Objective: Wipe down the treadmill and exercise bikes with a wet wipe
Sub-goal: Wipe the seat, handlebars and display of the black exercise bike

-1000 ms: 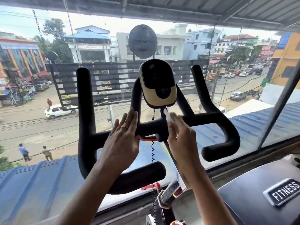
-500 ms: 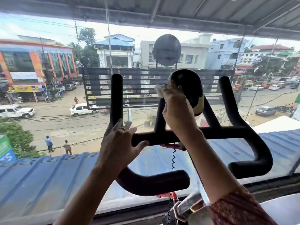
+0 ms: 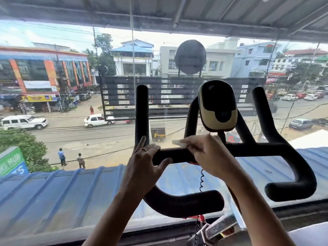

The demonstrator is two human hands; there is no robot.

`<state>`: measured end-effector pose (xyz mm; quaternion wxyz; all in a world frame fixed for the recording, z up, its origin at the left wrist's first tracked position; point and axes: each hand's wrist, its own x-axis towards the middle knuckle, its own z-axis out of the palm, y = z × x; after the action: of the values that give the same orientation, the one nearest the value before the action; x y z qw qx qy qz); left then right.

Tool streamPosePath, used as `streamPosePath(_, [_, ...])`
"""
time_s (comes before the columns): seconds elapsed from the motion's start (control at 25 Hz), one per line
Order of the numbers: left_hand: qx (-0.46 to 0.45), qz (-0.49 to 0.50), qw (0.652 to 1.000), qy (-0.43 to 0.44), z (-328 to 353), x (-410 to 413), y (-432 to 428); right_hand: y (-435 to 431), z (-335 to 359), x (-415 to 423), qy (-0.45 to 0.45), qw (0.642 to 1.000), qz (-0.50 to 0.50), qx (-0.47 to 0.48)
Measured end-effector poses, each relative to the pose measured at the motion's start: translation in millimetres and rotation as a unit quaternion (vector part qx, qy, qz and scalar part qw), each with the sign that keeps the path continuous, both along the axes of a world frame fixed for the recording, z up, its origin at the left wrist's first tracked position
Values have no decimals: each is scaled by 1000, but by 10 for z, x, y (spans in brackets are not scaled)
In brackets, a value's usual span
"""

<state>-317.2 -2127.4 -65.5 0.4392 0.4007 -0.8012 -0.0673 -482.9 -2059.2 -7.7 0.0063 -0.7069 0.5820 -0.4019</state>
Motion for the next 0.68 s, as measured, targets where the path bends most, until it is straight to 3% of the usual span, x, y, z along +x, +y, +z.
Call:
streamPosePath(0.08, [-1,4,1000,-6,4,0,0,-250,228,-95,11,991,-67,-111])
streamPosePath(0.28, [-2,2,1000,-10,7,4,-2,-631,-73,-30,168,981,-95,-13])
streamPosePath(0.4, [-7,-5,1000,0,26,7,0,-262,-290,178,144,987,-70,-20])
streamPosePath(0.6, [-16,-28,999,-8,31,36,-7,66,-196,329,25,999,-21,-7])
streamPosePath(0.68, [-19,-41,999,-11,43,35,-6,-62,-161,303,59,998,4,1])
